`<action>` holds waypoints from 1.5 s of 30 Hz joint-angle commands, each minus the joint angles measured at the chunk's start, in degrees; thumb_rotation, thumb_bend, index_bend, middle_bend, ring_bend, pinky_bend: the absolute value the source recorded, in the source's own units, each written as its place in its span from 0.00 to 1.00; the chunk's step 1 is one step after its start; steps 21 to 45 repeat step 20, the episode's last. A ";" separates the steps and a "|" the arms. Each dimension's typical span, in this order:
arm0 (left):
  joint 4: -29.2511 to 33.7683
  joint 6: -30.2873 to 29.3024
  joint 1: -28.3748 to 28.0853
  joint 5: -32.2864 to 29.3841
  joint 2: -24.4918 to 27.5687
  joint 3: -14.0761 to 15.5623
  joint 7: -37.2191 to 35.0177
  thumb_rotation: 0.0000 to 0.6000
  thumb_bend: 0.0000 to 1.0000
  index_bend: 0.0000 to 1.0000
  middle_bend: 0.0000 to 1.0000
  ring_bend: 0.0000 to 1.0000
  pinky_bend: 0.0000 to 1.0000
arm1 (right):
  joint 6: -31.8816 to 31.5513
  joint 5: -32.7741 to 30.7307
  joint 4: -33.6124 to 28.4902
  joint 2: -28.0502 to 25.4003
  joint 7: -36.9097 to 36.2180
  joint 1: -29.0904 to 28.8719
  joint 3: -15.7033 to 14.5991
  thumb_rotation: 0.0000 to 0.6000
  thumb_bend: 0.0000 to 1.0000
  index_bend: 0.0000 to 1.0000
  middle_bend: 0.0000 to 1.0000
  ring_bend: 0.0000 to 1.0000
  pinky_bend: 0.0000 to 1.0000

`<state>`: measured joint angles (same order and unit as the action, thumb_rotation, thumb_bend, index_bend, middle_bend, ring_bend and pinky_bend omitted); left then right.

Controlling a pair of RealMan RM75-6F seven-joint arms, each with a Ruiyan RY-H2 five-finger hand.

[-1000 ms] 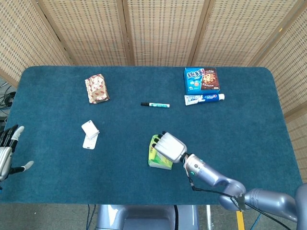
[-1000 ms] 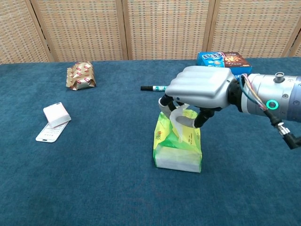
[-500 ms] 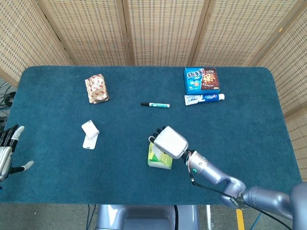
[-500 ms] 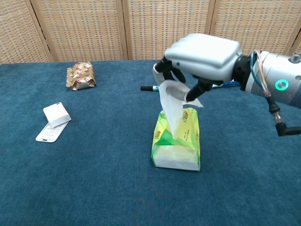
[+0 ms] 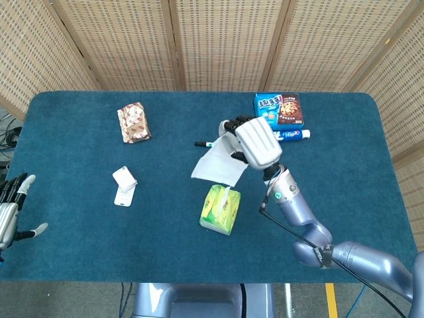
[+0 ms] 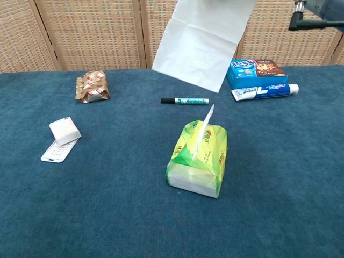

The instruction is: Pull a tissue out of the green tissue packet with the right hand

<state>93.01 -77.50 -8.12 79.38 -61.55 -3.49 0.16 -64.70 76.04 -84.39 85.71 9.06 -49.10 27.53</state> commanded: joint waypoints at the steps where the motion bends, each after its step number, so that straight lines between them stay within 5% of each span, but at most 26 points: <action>1: -0.11 0.15 -0.06 -0.28 0.09 -0.13 -0.32 1.00 0.00 0.00 0.00 0.00 0.00 | 4.14 -15.48 3.73 3.84 -3.63 -1.56 5.98 1.00 0.57 0.63 0.65 0.61 0.70; 5: -0.29 0.72 -0.27 -0.89 0.35 -0.38 -1.07 1.00 0.00 0.00 0.00 0.00 0.00 | 8.00 -25.95 8.00 7.43 -5.12 -2.49 6.73 1.00 0.57 0.63 0.65 0.61 0.70; 15: -0.68 1.94 -0.68 -2.29 0.73 -0.84 -2.24 1.00 0.00 0.00 0.00 0.00 0.00 | 16.92 -36.86 20.24 15.59 -14.35 -5.15 8.28 1.00 0.57 0.63 0.65 0.61 0.70; 45: -0.76 2.30 -0.86 -2.67 0.80 -0.98 -2.40 1.00 0.00 0.00 0.00 0.00 0.00 | 18.27 -37.80 23.65 16.85 -15.56 -6.27 8.69 1.00 0.57 0.63 0.65 0.61 0.70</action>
